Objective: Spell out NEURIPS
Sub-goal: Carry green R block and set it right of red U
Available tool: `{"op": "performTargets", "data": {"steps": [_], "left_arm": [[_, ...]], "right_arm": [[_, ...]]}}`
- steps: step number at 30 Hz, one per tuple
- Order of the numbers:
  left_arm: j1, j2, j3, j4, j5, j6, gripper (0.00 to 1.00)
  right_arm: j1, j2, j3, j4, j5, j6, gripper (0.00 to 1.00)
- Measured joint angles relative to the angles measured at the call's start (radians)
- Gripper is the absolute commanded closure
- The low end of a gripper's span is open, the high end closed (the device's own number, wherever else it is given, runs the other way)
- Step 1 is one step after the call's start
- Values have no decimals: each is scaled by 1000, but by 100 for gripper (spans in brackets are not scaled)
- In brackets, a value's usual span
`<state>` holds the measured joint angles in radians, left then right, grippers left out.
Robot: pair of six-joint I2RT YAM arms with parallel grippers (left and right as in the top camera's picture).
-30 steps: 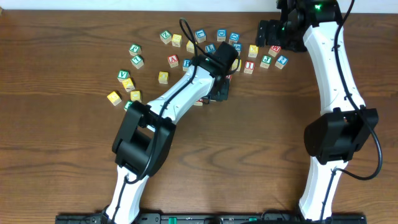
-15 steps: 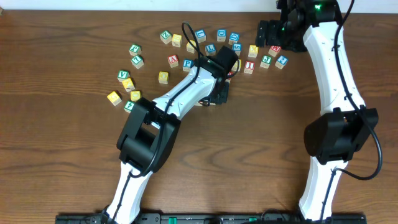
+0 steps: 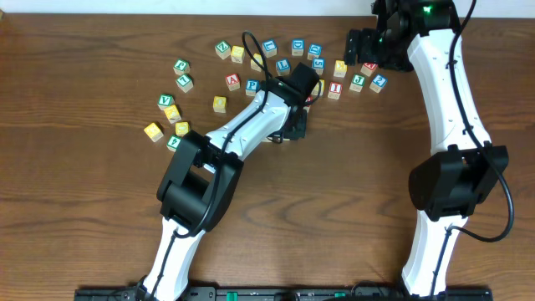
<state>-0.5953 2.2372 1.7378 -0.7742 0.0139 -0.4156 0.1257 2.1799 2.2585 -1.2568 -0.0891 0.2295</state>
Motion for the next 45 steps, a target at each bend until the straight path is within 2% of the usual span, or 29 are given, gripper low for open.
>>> {"op": "performTargets", "data": {"steps": [21,22,24,45], "left_arm": [[11,0,0,1,-28,-1,71],[11,0,0,-3,-28,-1,62],[11,0,0,-4,-27,-5,60],[11,-2,0,-8,-20,-6,60]], "right_arm": [[0,0,0,-3,0,0,2],[0,0,0,-3,0,0,2],[0,0,0,-3,0,0,2],[0,0,0,-3,0,0,2]]}}
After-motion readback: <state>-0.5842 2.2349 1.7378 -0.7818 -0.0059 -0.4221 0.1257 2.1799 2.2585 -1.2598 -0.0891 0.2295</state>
